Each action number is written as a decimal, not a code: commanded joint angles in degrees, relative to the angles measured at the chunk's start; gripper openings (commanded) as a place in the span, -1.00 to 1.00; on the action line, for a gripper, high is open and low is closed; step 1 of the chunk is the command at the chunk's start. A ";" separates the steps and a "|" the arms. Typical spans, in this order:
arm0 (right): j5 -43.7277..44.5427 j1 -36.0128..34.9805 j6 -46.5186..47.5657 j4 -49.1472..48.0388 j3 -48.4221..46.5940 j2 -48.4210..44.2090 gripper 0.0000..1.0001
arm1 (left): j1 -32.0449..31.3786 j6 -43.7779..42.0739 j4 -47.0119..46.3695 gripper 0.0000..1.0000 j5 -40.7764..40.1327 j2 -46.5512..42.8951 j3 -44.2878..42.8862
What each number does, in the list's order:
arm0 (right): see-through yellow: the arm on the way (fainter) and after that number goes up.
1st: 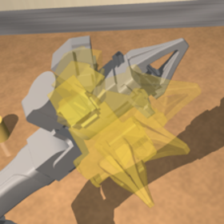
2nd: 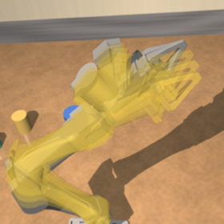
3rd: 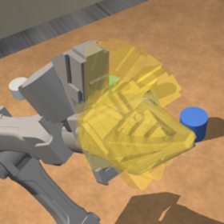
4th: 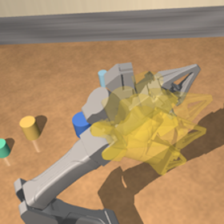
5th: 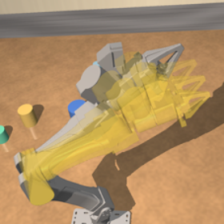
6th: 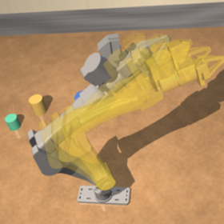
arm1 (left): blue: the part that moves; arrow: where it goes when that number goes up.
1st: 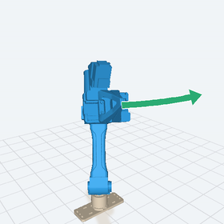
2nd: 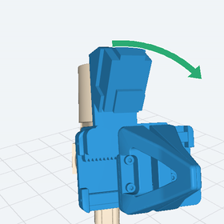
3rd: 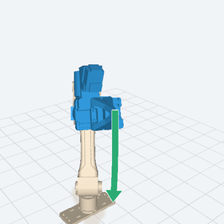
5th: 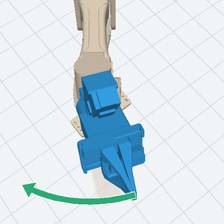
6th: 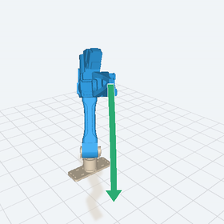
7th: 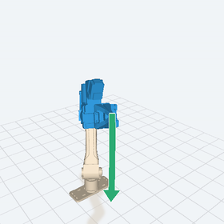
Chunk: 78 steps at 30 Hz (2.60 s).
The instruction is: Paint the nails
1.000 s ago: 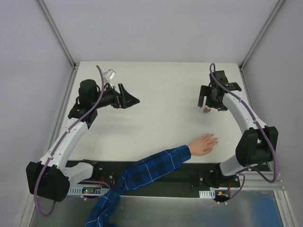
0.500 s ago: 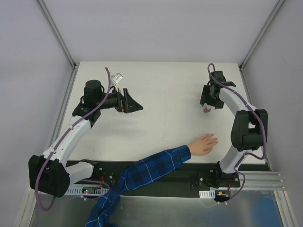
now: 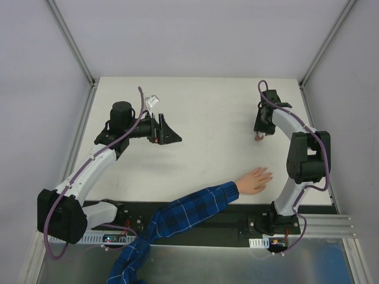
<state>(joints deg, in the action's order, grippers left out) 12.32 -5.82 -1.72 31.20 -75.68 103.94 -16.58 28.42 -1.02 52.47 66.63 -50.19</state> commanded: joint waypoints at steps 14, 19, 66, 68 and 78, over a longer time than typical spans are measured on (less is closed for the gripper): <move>0.34 -0.68 1.45 0.17 -1.22 0.30 -0.97 | -0.30 -2.23 -1.71 0.84 1.50 1.48 0.10; 2.62 -6.19 3.65 11.15 -5.26 -3.73 -0.99 | -1.61 -1.97 -5.13 0.71 -1.49 1.31 1.50; -13.55 -35.57 -22.36 22.94 -2.02 -37.58 -0.99 | -35.89 -36.42 -38.27 -0.21 -21.88 17.22 -0.08; -13.55 -35.66 -22.89 22.24 -1.40 -38.02 -0.99 | -35.89 -36.25 -38.36 -0.25 -21.97 17.13 0.01; -14.87 -35.84 -23.86 21.01 0.09 -38.37 -0.99 | -35.98 -34.05 -38.89 -0.68 -20.56 17.57 -0.43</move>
<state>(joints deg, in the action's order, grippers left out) 0.34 -40.64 -23.40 52.71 -76.03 66.39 -52.51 -6.33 -34.44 32.25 84.27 -47.75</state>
